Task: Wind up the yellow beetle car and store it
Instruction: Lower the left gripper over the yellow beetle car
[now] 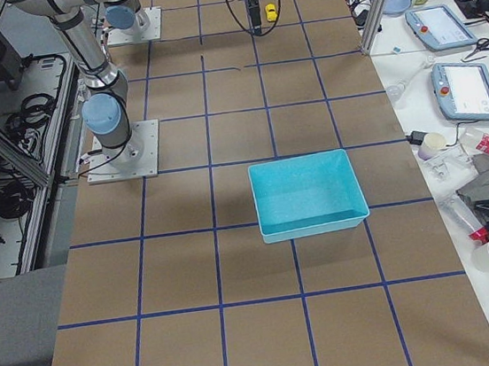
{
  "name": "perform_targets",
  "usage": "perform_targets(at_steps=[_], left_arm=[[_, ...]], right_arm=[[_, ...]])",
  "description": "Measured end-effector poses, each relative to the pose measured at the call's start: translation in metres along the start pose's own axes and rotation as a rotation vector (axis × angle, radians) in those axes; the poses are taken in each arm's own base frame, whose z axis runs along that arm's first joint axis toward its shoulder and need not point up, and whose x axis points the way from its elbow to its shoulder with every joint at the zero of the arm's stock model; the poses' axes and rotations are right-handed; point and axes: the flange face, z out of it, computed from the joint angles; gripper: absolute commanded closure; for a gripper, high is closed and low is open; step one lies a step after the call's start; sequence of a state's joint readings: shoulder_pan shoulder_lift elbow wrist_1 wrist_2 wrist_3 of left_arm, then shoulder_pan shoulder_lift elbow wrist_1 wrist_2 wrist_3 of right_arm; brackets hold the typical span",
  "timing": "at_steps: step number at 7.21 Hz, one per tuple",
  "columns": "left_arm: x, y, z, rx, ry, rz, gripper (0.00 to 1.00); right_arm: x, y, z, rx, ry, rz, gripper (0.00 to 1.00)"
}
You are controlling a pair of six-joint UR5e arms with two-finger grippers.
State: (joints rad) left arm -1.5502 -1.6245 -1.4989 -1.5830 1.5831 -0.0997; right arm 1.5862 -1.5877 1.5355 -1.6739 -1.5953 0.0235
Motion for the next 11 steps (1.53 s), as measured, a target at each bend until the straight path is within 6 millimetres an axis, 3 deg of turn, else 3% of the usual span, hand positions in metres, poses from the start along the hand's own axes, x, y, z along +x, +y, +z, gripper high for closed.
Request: perform_targets(at_steps=[3, 5, 8, 11], left_arm=[[-0.007, -0.013, 0.009, 0.015, 0.006, -0.024, 0.0], [-0.018, -0.024, 0.027, 0.056, 0.011, -0.107, 0.0], [-0.049, -0.039, 0.068, 0.098, 0.031, -0.511, 0.0], [-0.055, -0.064, 0.128, 0.071, 0.042, -0.922, 0.0]], right_arm=[[0.0, 0.0, 0.0, -0.001, 0.0, 0.0, 0.0], [0.0, 0.0, 0.002, -0.009, -0.006, -0.02, 0.0], [0.001, -0.001, 0.005, -0.02, -0.02, -0.068, 0.0], [0.006, -0.002, 0.004, -0.017, -0.026, -0.074, 0.0]])
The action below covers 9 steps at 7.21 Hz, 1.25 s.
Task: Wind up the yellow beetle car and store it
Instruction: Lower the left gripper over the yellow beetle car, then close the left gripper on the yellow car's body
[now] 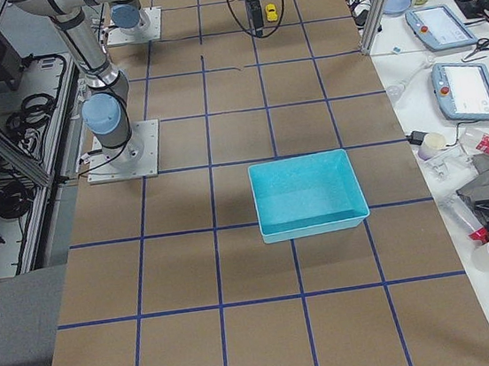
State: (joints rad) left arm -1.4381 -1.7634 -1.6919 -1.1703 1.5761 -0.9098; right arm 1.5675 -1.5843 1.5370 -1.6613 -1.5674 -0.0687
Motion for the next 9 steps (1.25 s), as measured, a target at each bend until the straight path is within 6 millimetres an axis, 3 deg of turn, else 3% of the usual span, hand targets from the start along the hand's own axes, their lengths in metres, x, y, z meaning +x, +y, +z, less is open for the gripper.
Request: perform_targets(at_steps=[5, 9], left_arm=[[0.036, -0.027, 0.109, -0.009, -0.014, -0.243, 0.0], [0.048, -0.038, 0.163, -0.02, -0.04, -0.321, 0.0]], right_arm=[[0.0, 0.001, -0.002, 0.001, 0.003, 0.003, 0.0], [0.0, 0.001, -0.002, 0.0, 0.005, 0.002, 0.0]])
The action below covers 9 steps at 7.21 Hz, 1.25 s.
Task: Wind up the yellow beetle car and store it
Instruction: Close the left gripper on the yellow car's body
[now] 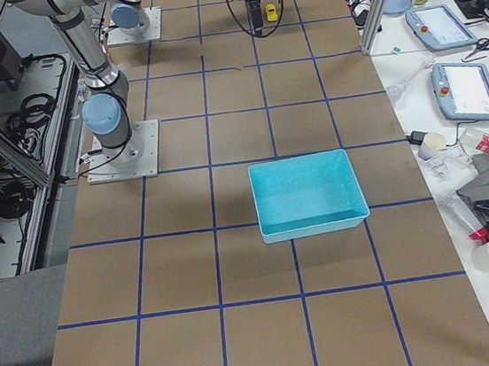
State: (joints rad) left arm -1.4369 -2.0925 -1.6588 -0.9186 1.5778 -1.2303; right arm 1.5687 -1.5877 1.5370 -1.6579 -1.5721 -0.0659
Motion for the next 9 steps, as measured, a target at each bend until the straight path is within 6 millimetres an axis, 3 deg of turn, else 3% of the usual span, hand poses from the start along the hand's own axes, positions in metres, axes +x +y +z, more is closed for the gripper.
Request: perform_targets(at_steps=[1, 3, 4, 5, 9], left_arm=[[0.003, -0.001, 0.009, -0.002, -0.008, -0.019, 0.0], [0.007, -0.002, 0.024, -0.004, -0.016, -0.034, 0.78], [0.008, -0.003, 0.026, -0.004, -0.016, -0.034, 0.95], [0.009, -0.003, 0.025, -0.002, -0.011, -0.033, 1.0], [0.014, 0.0, 0.004, 0.006, 0.022, -0.033, 1.0]], right_arm=[[0.0, 0.0, 0.0, -0.001, 0.0, 0.0, 0.0], [0.0, 0.0, 0.0, -0.001, 0.0, 0.0, 0.0], [0.0, 0.0, 0.0, -0.001, 0.001, 0.0, 0.0], [0.0, 0.0, 0.0, -0.001, 0.001, -0.001, 0.0], [0.0, 0.0, 0.0, -0.001, 0.003, -0.001, 0.0]])
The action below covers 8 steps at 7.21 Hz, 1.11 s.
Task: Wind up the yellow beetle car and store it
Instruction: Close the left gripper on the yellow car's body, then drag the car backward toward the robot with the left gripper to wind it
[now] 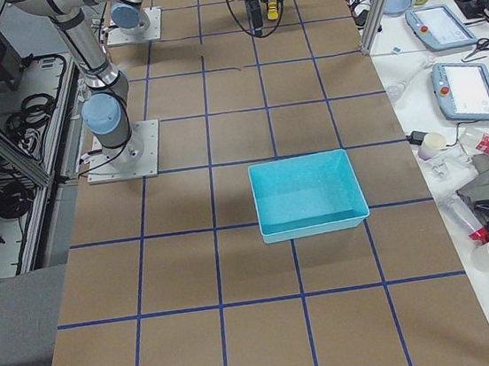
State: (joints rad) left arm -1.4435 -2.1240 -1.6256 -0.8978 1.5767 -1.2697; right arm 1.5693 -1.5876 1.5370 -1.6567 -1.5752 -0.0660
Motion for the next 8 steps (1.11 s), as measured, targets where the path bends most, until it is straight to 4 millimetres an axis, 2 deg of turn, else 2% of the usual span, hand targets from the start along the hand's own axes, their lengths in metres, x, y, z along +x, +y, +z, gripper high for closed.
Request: perform_targets(at_steps=[1, 4, 6, 8], left_arm=[[0.003, 0.012, -0.007, -0.015, 0.012, -0.02, 1.0], [0.009, 0.079, -0.003, -0.216, 0.02, -0.175, 1.0], [0.009, 0.094, 0.001, -0.251, 0.007, -0.204, 1.0], [0.01, 0.089, 0.007, -0.199, -0.002, -0.194, 1.0]], right_arm=[[0.0, 0.0, 0.0, 0.0, 0.0, 0.0, 0.0], [0.0, 0.0, -0.001, 0.001, 0.001, -0.001, 0.0], [0.0, 0.001, -0.001, 0.0, 0.002, -0.001, 0.0], [0.0, 0.001, -0.001, 0.0, 0.003, 0.0, 0.0]])
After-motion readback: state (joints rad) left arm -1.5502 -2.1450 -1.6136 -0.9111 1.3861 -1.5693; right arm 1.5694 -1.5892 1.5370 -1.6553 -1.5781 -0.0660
